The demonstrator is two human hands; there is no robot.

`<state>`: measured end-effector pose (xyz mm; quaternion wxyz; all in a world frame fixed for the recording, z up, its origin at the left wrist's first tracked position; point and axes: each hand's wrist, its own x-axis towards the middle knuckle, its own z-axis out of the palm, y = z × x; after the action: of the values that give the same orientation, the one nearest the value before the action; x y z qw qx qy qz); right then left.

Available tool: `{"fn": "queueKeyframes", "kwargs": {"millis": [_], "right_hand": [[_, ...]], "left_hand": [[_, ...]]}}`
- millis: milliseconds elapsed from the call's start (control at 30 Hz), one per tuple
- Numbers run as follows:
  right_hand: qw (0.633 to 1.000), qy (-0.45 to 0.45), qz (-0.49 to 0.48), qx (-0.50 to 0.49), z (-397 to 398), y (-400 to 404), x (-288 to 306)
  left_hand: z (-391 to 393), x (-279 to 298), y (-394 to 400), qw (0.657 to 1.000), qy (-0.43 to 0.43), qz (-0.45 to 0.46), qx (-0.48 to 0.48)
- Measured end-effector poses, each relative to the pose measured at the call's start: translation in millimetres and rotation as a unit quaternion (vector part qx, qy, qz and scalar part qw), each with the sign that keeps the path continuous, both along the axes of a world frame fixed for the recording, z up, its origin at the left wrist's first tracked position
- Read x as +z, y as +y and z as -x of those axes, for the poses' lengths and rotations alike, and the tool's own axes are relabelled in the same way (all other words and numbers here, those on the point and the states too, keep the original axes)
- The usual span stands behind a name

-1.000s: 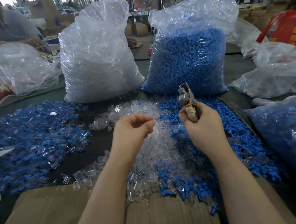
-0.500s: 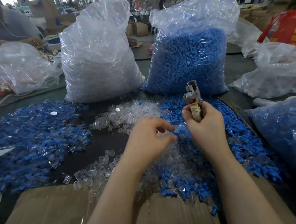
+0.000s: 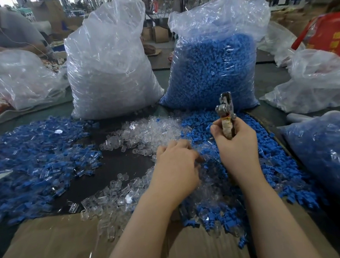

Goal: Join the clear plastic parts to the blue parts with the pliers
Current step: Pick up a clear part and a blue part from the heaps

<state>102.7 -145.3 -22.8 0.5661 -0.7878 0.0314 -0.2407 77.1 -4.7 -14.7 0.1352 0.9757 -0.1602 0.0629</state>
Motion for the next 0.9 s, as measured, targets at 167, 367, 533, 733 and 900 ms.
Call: {"fn": "queueKeyframes", "kwargs": {"millis": [167,367,533,733,900], "right_hand": [[1.000,0.006,-0.003,0.008,-2,1,-2],[1.000,0.008,-0.002,0.009,-3,0,-3],[1.000,0.014,-0.005,0.015,-1,1,-2],[1.000,0.021,0.006,0.016,-1,3,-1],[0.999,0.021,0.014,0.020,0,4,-1]], "left_hand": [[0,5,-3,1.000,-0.002,-0.009,0.009],[-1,4,-4,0.999,-0.021,0.011,0.047],[-1,7,-4,0.999,-0.001,-0.010,0.045],[1,12,-7,0.999,-0.026,-0.031,0.017],[0,9,-8,0.998,-0.016,-0.067,0.002]]}}
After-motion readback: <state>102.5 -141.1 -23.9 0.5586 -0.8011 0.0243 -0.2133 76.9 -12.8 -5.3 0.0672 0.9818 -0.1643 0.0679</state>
